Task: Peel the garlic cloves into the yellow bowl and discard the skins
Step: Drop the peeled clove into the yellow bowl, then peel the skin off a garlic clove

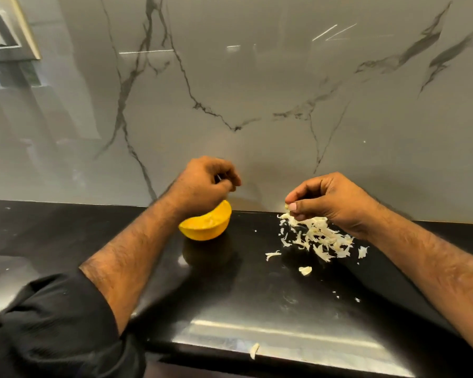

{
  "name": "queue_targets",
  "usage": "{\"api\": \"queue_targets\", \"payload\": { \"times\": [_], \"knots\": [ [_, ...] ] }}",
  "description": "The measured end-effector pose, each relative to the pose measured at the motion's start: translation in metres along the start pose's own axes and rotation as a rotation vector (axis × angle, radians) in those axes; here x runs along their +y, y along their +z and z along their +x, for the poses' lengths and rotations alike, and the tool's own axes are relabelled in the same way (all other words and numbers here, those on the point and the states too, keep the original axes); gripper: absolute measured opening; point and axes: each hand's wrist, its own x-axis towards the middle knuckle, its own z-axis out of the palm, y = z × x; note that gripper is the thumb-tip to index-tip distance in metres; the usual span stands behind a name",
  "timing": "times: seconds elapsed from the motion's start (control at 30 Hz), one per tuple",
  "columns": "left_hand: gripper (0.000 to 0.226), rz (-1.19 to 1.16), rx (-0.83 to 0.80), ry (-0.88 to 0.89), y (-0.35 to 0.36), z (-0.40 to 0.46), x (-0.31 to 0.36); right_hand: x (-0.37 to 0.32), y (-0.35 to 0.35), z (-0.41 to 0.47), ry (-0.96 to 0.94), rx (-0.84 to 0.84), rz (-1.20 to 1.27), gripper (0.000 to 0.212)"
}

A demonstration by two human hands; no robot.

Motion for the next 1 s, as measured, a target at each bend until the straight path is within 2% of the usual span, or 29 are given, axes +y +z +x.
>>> {"api": "queue_targets", "payload": {
  "times": [0.2, 0.37, 0.47, 0.7, 0.9, 1.0],
  "knots": [
    [0.028, 0.117, 0.054, -0.117, -0.053, -0.018, -0.040, -0.036, 0.082, 0.042, -0.163, -0.092, -0.208, 0.016],
    [0.028, 0.165, 0.077, -0.150, -0.066, -0.029, -0.057, -0.047, 0.119, 0.063, -0.162, -0.154, -0.327, 0.024],
    [0.026, 0.169, 0.051, -0.139, -0.063, -0.029, -0.053, -0.049, 0.100, 0.061, -0.156, -0.164, -0.328, 0.025],
    [0.026, 0.116, 0.025, -0.038, -0.020, -0.002, -0.007, -0.031, -0.003, 0.019, -0.020, 0.018, -0.219, 0.009],
    [0.026, 0.078, -0.120, -0.002, 0.046, 0.023, 0.040, 0.010, -0.039, 0.001, 0.006, 0.148, -0.469, 0.004],
    [0.026, 0.092, -0.159, 0.001, 0.084, 0.034, 0.049, 0.020, -0.048, -0.002, 0.025, 0.139, -0.762, 0.010]
  ]
}}
